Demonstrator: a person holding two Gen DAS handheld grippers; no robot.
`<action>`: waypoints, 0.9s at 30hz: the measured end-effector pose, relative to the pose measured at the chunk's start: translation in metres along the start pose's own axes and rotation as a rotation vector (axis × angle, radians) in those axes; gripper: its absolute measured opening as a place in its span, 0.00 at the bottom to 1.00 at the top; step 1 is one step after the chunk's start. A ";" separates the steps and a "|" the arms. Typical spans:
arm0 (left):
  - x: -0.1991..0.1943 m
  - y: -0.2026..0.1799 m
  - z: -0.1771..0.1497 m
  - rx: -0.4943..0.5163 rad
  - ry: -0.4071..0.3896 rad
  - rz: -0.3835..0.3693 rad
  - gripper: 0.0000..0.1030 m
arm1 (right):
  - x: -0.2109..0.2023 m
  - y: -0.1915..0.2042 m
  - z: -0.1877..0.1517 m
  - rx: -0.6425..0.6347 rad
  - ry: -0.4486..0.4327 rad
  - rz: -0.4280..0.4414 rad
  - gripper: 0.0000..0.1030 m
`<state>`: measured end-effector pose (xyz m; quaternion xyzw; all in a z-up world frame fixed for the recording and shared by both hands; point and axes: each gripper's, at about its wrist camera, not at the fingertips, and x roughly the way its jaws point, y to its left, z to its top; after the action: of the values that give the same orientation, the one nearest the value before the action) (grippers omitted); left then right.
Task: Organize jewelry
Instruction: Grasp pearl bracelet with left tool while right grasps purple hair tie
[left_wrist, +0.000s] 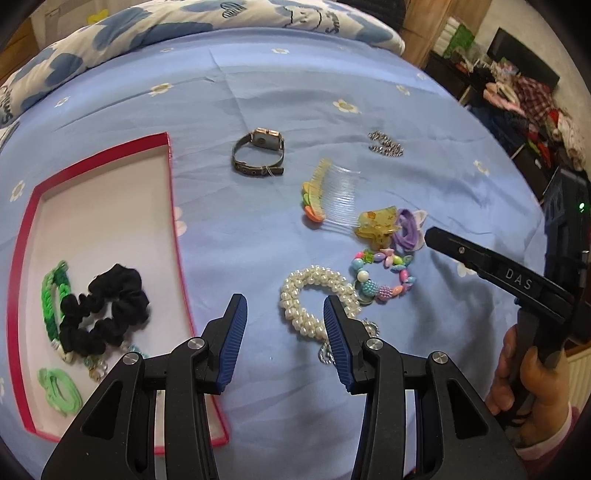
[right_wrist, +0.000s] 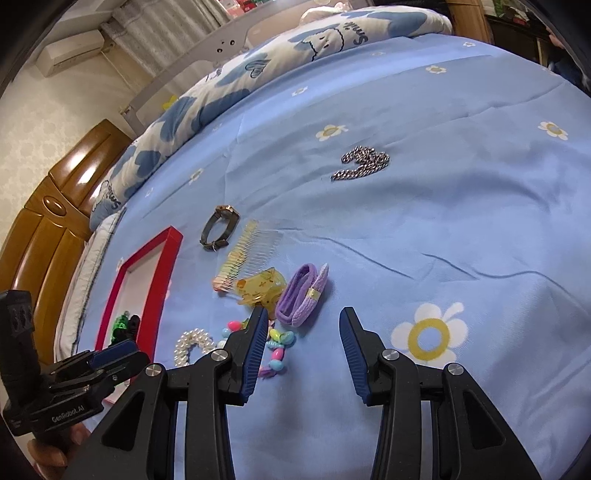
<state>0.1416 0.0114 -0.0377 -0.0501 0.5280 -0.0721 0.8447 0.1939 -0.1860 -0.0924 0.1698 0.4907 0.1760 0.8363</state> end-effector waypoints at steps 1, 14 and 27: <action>0.004 -0.002 0.001 0.006 0.007 0.014 0.40 | 0.003 0.000 0.001 -0.004 0.003 -0.004 0.42; 0.047 -0.012 0.003 0.072 0.097 0.049 0.40 | 0.025 -0.004 0.005 -0.021 0.038 -0.033 0.33; 0.025 -0.016 0.000 0.068 0.042 -0.046 0.10 | 0.002 -0.006 0.005 -0.005 -0.009 -0.012 0.14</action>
<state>0.1516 -0.0086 -0.0576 -0.0318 0.5416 -0.1103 0.8328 0.2003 -0.1906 -0.0941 0.1653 0.4876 0.1713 0.8400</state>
